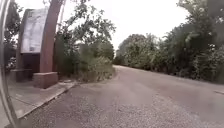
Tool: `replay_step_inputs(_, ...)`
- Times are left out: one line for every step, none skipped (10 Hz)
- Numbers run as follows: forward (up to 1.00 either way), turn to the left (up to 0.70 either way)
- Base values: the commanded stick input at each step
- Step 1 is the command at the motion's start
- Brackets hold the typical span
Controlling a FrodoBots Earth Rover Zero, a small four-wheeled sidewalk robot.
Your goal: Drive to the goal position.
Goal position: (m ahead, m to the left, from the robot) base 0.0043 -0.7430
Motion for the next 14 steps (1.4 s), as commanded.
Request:
replay_step_inputs(0.04,0.00)
replay_step_inputs(0.04,0.00)
replay_step_inputs(0.04,0.00)
replay_step_inputs(0.04,0.00)
replay_step_inputs(0.04,0.00)
replay_step_inputs(0.04,0.00)
replay_step_inputs(0.04,0.00)
replay_step_inputs(0.04,0.00)
replay_step_inputs(0.04,0.00)
replay_step_inputs(0.04,0.00)
replay_step_inputs(0.04,0.00)
replay_step_inputs(0.04,0.00)
replay_step_inputs(0.04,0.00)
replay_step_inputs(0.04,0.00)
